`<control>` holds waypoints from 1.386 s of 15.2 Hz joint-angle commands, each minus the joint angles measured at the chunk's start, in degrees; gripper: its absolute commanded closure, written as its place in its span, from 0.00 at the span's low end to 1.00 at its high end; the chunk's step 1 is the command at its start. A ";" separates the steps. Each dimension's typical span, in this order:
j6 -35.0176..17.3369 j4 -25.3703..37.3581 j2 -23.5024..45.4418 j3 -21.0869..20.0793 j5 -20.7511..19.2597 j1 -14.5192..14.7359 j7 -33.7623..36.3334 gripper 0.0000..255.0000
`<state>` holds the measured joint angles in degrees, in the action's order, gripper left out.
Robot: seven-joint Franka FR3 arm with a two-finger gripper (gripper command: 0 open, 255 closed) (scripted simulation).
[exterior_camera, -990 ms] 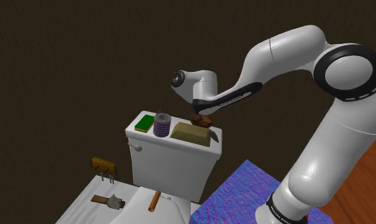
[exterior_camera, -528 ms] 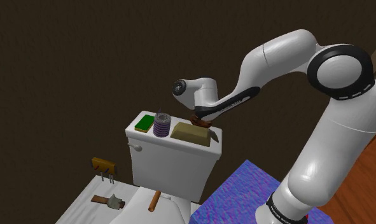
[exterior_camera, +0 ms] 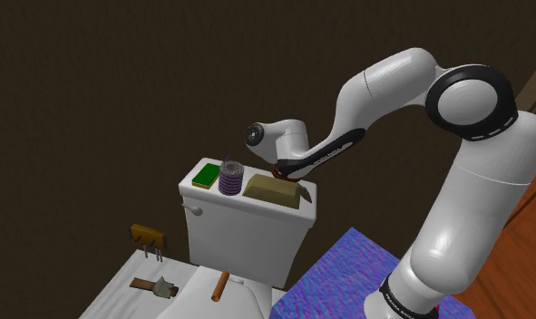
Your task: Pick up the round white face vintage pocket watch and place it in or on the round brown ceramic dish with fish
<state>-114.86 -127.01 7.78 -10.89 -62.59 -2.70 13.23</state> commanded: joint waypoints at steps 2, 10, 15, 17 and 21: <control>-0.04 0.00 0.06 0.01 -0.05 0.00 0.07 1.00; -0.03 0.02 0.09 0.00 -0.05 0.01 0.09 0.00; 5.01 1.32 -2.61 -2.54 4.31 2.56 -1.65 0.00; 5.01 1.32 -2.61 -2.54 4.31 2.56 -1.65 0.00; 5.01 1.32 -2.61 -2.54 4.31 2.56 -1.65 0.00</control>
<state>-109.88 -125.71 5.16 -13.43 -58.30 -0.16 11.60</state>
